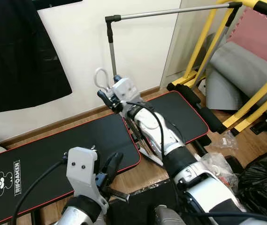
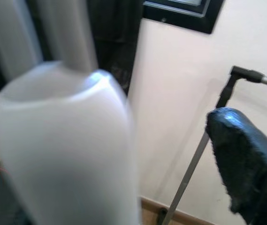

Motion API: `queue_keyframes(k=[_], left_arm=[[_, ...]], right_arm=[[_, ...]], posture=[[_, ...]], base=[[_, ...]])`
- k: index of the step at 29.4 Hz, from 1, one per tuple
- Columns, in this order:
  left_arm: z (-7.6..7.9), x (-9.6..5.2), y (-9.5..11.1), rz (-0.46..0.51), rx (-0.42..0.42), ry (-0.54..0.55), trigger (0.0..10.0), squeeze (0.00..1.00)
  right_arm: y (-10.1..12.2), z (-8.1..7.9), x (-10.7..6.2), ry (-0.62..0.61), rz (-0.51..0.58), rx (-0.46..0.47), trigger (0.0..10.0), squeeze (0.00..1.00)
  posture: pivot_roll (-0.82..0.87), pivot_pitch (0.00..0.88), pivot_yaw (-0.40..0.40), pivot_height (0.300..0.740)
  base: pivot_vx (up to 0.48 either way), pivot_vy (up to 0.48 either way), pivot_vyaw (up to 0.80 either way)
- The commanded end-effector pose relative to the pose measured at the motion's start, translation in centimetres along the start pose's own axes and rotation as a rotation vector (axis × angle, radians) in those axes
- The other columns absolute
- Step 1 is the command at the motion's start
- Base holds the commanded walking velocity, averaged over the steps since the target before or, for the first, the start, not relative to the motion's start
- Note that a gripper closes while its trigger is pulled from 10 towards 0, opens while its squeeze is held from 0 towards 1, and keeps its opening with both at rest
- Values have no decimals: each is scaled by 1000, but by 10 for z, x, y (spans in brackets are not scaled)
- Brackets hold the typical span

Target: Sweep floor

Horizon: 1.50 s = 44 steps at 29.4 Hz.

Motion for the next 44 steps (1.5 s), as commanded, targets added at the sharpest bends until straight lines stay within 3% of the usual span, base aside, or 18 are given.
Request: queue_keyframes(k=[1,8,11,17,20,22,23,24,25,26,27,28,30,37,39,40,43,44], left_arm=[[-2,-1,-9,-40,-10,3,10000,0],[-5,2,-9,-38,-5,2,10000,0],[-7,3,-9,-39,-3,-1,10000,0],[-9,6,-10,-42,2,-8,10000,0],[-9,7,-11,-42,6,-9,10000,0],[-9,7,-11,-42,8,-8,10000,0],[-10,8,-11,-41,9,-7,10000,0],[-10,8,-11,-41,9,-7,10000,0],[-10,8,-11,-40,9,-7,10000,0],[-10,8,-11,-40,9,-7,10000,0],[-10,8,-11,-40,9,-7,10000,0],[-9,9,-11,-39,9,-9,10000,0],[-9,9,-11,-38,9,-11,10000,0],[-7,9,-11,-37,12,-11,10000,0],[-8,7,-9,-33,10,-5,10000,0],[-8,7,-9,-33,10,-5,10000,0],[-8,7,-8,-32,5,-9,10000,0],[-8,7,-8,-32,5,-9,10000,0]], right_arm=[[-2,1,-2,0,-7,25,10000,1000],[-6,14,-26,8,-32,54,10000,1000],[-13,14,-37,23,-67,62,10000,1000],[-21,12,-42,26,-116,92,10000,1000],[-23,1,-42,95,-142,110,10000,1000],[-24,-5,-41,128,-149,118,10000,945],[-22,-9,-39,150,-152,123,10000,816],[-22,-9,-39,150,-152,123,10000,816],[-19,-11,-32,153,-143,147,10000,318],[-19,-11,-32,153,-143,147,10000,318],[-16,-10,-24,143,-132,171,10000,0],[-13,-4,-12,92,-124,188,10000,0],[-11,2,-4,48,-115,215,10000,0],[-7,2,-2,72,-130,226,10000,0],[-19,-3,-25,195,-204,193,10000,0],[-19,-3,-25,195,-204,193,10000,0],[-28,2,-61,330,-258,151,10000,0],[-28,2,-61,330,-258,151,10000,0]], posture=[[11,233,-44,740],[1,221,-37,740],[-10,215,-28,740],[-12,201,-23,740],[-8,194,-27,740],[-7,193,-27,740],[-7,192,-27,740],[-7,192,-27,740],[-7,190,-26,740],[-7,190,-26,740],[-6,188,-27,740],[-5,186,-29,740],[-1,187,-30,740],[8,196,-35,740],[-1,208,-33,740],[-1,208,-33,740],[-18,212,-23,740],[-18,212,-23,740]], base=[[0,0,0],[0,0,0],[0,0,0],[0,0,0],[0,0,0],[0,0,0],[0,0,0],[0,0,0],[0,0,0],[0,0,0],[0,0,0],[0,0,0],[0,0,0],[0,0,0],[0,0,0],[0,0,0],[0,0,0],[0,0,0]])
Point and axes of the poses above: a point about 5 cm out from each wrist's last joint towards the gripper, its own x axis pointing out of the wrist towards the gripper, its own y axis along the axis of the wrist's last joint, z = x × y, the point moved 5 cm from there along x, pointing out of the wrist towards the gripper, and after that the axes turned 7 degrees about -x, right-handed, at the moved point
